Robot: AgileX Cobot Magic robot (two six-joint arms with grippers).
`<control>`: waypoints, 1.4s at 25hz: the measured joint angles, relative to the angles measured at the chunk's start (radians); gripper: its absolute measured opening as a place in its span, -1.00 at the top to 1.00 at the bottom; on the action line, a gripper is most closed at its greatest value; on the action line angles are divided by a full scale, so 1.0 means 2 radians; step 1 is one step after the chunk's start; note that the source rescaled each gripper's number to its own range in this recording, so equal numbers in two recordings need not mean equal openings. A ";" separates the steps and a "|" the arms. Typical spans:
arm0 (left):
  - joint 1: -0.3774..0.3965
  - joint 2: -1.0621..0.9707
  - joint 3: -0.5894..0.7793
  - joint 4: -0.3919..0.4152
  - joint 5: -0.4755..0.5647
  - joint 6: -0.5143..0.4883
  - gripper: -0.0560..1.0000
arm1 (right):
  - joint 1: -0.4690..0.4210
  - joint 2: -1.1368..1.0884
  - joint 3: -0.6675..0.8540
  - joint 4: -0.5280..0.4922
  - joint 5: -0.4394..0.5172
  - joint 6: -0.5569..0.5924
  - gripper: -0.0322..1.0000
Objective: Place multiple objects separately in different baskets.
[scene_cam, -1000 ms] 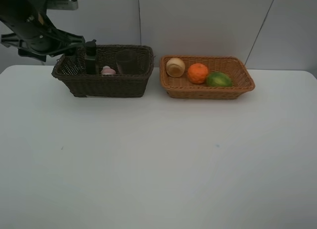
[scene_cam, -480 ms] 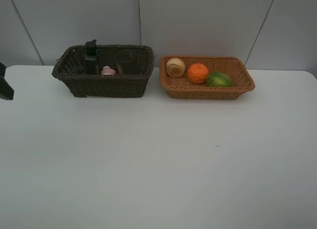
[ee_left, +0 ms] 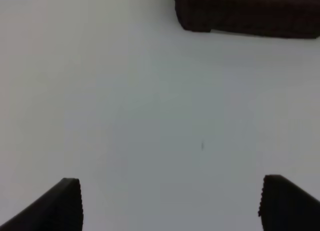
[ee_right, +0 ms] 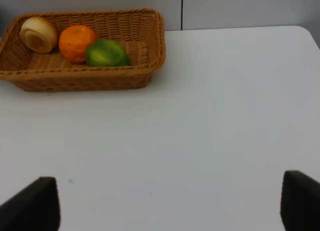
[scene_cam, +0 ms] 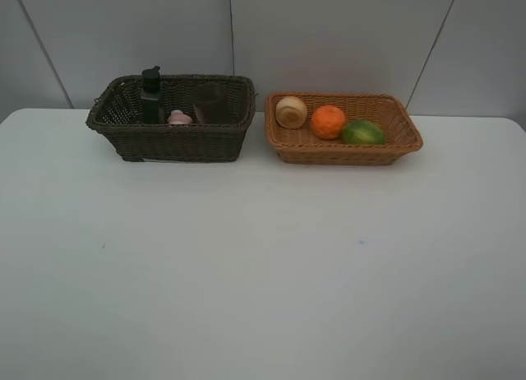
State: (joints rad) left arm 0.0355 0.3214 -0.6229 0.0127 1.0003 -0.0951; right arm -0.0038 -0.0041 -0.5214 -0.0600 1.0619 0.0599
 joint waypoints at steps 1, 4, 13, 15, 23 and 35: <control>0.000 -0.022 0.001 0.000 0.013 0.002 -0.85 | 0.000 0.000 0.000 0.000 0.000 0.000 -0.81; 0.000 -0.073 0.009 -0.002 0.041 0.015 -0.85 | 0.000 0.000 0.000 0.000 0.000 0.000 -0.81; 0.000 -0.134 0.040 -0.013 0.066 0.057 -0.85 | 0.000 0.000 0.000 0.000 0.000 0.000 -0.81; 0.000 -0.134 0.041 -0.015 0.063 0.058 -0.85 | 0.000 0.000 0.000 0.000 0.000 0.000 -0.81; -0.023 -0.135 0.057 -0.032 0.034 0.061 -0.85 | 0.000 0.000 0.000 0.000 0.000 0.000 -0.81; -0.039 -0.164 0.058 -0.033 0.031 0.062 -0.85 | 0.000 0.000 0.000 0.000 0.000 0.000 -0.81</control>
State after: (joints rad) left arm -0.0416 -0.0062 -0.5068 -0.0539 1.0614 0.0296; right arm -0.0038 -0.0041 -0.5214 -0.0600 1.0619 0.0599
